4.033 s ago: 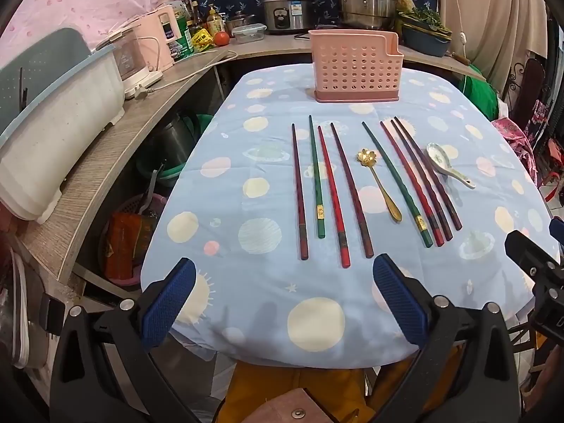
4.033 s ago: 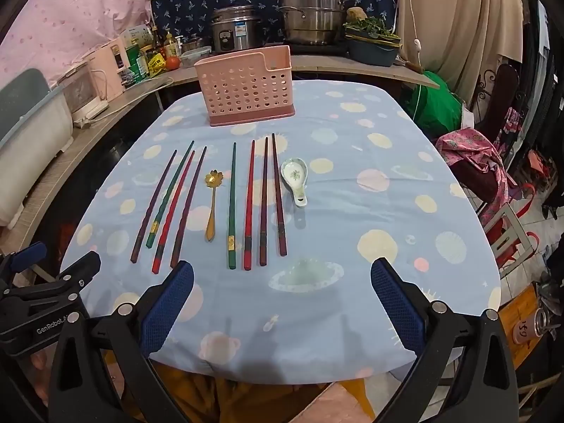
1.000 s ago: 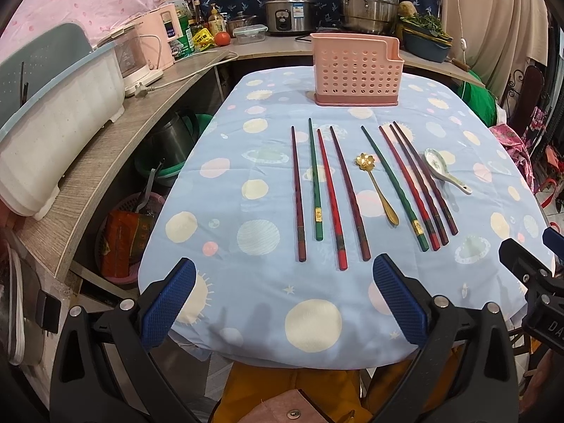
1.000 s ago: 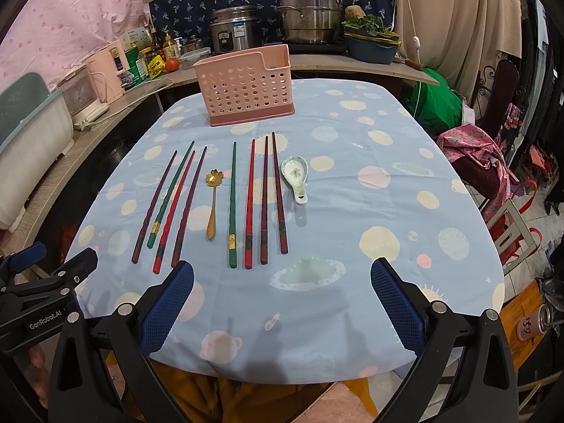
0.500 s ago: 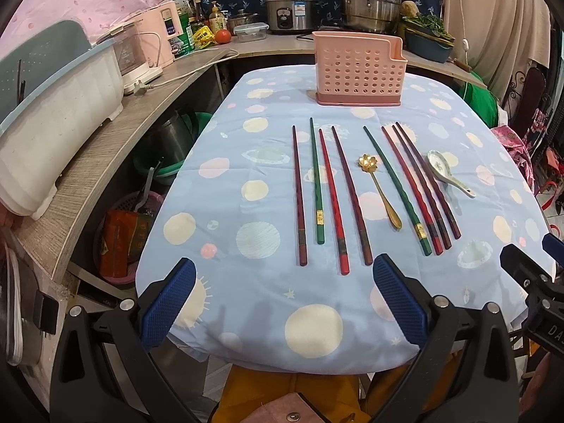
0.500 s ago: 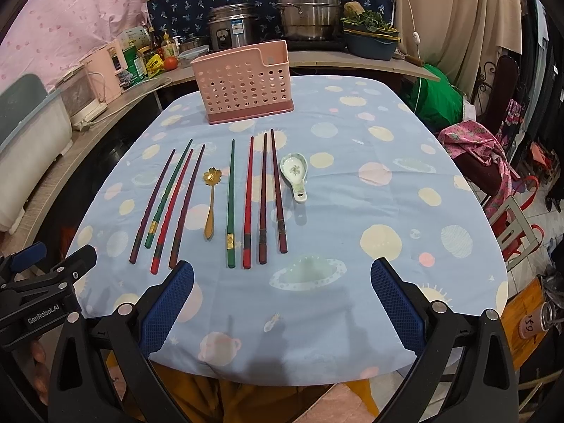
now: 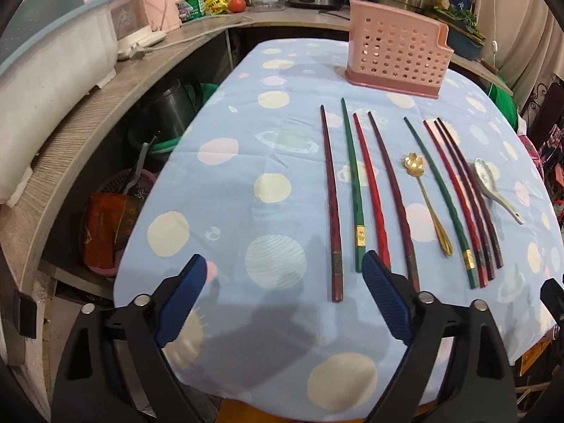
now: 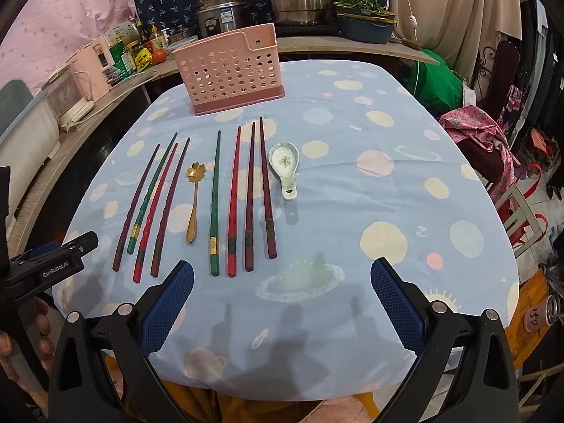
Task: Organize utensils
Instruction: 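Grasp a dark red chopstick with the left tool while the right tool grasps the white ceramic spoon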
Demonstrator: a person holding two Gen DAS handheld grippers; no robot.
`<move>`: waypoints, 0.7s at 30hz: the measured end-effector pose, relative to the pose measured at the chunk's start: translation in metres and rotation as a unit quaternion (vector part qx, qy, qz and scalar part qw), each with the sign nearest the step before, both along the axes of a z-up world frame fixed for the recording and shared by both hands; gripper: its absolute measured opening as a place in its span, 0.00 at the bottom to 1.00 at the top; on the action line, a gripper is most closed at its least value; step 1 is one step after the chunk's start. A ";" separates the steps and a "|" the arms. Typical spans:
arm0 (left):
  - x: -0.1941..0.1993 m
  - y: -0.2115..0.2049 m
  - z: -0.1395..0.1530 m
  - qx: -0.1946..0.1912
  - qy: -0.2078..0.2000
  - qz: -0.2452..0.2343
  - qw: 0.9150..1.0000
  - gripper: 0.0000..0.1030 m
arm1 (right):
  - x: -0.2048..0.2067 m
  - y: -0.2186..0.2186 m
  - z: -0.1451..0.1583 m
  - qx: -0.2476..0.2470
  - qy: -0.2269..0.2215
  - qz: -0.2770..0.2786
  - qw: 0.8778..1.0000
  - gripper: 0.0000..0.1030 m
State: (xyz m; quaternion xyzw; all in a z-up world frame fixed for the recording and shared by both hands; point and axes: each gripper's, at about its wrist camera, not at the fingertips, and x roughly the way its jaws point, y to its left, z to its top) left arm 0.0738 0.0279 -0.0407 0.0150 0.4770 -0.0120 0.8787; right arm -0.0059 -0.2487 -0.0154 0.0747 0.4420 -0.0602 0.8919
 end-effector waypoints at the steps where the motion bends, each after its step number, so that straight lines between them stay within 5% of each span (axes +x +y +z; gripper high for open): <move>1: 0.005 0.000 -0.004 -0.001 0.007 -0.001 1.000 0.73 | 0.003 0.000 -0.001 0.000 0.003 0.000 1.000 0.94; 14: 0.031 -0.006 -0.032 -0.018 0.040 -0.014 0.999 0.60 | 0.031 -0.006 -0.008 -0.001 0.014 -0.003 1.000 0.89; 21: 0.029 -0.010 -0.028 -0.041 0.043 -0.039 0.997 0.20 | 0.060 -0.022 -0.003 0.014 -0.001 -0.009 1.000 0.67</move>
